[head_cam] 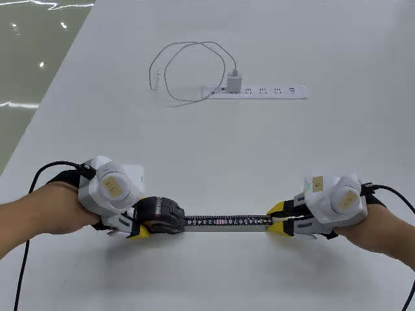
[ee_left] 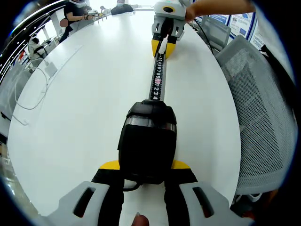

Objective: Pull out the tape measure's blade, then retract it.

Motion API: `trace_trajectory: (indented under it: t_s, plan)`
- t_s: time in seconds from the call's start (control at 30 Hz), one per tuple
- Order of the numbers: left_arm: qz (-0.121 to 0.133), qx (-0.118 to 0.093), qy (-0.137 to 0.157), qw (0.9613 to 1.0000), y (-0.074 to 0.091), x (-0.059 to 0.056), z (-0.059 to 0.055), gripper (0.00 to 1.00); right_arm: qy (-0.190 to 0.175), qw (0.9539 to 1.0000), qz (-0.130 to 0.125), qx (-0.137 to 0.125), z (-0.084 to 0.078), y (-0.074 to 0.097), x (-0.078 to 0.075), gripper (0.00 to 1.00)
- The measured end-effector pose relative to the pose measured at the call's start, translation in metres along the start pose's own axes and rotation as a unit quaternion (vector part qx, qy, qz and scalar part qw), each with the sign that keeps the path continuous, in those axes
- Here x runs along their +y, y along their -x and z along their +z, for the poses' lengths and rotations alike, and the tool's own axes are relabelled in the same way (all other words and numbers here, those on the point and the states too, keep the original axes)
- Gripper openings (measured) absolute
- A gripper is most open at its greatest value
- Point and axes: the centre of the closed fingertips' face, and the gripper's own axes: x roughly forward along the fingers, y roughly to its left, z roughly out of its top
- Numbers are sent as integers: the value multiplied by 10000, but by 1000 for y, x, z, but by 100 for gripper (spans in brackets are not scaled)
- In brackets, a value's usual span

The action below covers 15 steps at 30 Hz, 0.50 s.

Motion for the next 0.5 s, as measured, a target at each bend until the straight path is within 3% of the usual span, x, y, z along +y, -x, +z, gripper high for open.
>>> trace_trajectory:
  t_s: [0.5]
  plan:
    - [-4, 8, -8, 10000, 0, 0, 0, 28, -30, 10000, -24, 61, -11, 10, -2, 8]
